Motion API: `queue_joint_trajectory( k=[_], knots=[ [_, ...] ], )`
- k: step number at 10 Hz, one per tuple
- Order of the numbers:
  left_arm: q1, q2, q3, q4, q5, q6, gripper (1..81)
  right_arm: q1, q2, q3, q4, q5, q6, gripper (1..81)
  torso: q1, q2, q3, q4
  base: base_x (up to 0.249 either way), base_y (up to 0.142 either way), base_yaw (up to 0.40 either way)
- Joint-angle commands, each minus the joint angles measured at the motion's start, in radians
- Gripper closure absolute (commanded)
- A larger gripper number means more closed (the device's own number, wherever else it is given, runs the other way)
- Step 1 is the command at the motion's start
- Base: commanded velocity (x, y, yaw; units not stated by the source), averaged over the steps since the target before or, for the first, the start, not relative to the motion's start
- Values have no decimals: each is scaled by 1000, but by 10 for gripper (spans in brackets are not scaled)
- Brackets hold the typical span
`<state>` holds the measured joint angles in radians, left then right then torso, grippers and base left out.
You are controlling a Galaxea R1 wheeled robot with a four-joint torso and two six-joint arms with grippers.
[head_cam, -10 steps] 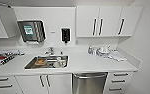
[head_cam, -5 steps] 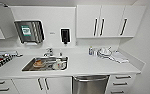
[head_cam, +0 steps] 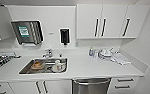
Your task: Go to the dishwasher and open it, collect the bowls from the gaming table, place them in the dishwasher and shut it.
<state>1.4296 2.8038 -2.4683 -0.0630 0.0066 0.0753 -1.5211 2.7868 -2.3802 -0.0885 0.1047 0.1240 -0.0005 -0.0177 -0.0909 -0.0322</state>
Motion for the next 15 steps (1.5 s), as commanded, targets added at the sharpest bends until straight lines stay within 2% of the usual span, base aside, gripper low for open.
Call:
queue_joint_trajectory(
  k=[1, 10, 15],
  knots=[
    [-51, -15, 5, -9, 58, 0, 10, 40, -17, 13, -4, -51, -1, 10, 1, 0, 0, 0, 116, 0, 0],
    [-51, -9, 5, -8, 58, 0, 10, 35, -19, 10, -4, -51, 0, 10, 1, 0, 0, 0, 114, 0, 0],
    [-45, -12, 5, -8, 56, 0, 10, 34, -19, 13, -4, -51, 0, 10, 1, 0, 0, 0, 49, 0, 0]
  ],
)
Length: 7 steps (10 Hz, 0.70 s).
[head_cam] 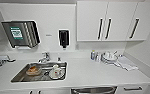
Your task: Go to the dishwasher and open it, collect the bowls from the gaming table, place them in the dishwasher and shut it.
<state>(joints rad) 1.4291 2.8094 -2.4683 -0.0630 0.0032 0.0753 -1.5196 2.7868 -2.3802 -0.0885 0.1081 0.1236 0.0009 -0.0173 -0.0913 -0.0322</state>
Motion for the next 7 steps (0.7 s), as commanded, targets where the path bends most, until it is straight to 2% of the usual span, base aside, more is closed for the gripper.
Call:
queue_joint_trajectory(
  k=[1, 4, 7],
  knots=[
    [-43, -17, 5, -8, 58, 0, 10, 32, -19, 13, -2, -54, 1, 10, 0, 0, 0, 0, 0, 0, 0],
    [-43, -65, 63, -9, 57, 0, 10, 32, -31, 47, -2, -56, 2, 10, -1, 0, 0, 0, 0, 0, 0],
    [-22, -166, 188, -14, -72, -2, 10, 38, -112, 183, 7, -56, 11, 10, -1, 0, 0, 0, 0, 0, 0]
  ],
)
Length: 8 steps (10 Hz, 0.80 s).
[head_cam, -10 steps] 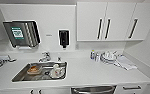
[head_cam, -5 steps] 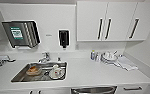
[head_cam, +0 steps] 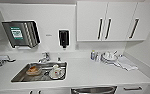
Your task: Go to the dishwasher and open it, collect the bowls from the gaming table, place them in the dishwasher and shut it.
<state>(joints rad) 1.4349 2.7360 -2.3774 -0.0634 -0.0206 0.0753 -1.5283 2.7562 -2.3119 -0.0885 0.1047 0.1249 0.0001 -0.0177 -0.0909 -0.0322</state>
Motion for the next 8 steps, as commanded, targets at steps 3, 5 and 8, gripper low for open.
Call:
queue_joint_trajectory(
  k=[3, 5, 8],
  knots=[
    [-21, -234, 291, -12, -114, -2, 10, 50, -145, 211, 9, -53, 10, 10, 76, -119, -59, 0, 0, 0, 0],
    [-21, -372, 480, -7, -143, -2, 10, 53, -186, 263, 9, -53, 10, 10, 110, -174, -94, 0, 0, 0, 0],
    [-21, -541, 672, -3, -206, 0, 10, 65, -271, 385, 9, -51, 10, 10, 171, -268, -64, 0, 0, 0, 0]
  ],
)
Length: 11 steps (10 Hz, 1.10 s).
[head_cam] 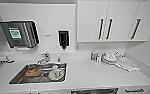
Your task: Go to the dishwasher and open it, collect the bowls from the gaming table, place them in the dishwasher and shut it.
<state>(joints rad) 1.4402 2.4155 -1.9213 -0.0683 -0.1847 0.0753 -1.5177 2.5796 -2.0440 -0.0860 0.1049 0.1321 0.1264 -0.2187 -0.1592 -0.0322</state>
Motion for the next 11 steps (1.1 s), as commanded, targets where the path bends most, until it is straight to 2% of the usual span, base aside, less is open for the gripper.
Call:
queue_joint_trajectory(
  k=[1, 2, 3, 4, 8, 11],
  knots=[
    [-27, -294, 304, 2, -84, 0, 10, 59, -111, 139, 6, -53, 3, 10, 61, -95, 0, 0, 0, 0, 0],
    [-31, -346, 373, 2, -88, 0, 10, 64, -112, 142, 6, -51, 3, 10, 86, -135, -2, 0, 0, 0, 0],
    [-42, -407, 464, 2, -88, 4, 10, 72, -112, 145, 6, -53, 3, 10, 173, -272, -3, 0, 0, 0, 0],
    [-51, -443, 518, 4, -88, 11, 10, 76, -114, 150, 6, -51, 3, 10, 136, -214, -3, 0, 0, 0, 0],
    [-111, -661, 781, 5, -88, 49, 10, 98, -140, 189, 8, -53, 4, 10, 224, -353, -3, 0, 0, 0, 0],
    [-137, -800, 930, 5, -91, 83, 10, 113, -175, 233, 9, -53, 4, 10, 288, -457, -3, 0, 0, 0, 0]
  ],
)
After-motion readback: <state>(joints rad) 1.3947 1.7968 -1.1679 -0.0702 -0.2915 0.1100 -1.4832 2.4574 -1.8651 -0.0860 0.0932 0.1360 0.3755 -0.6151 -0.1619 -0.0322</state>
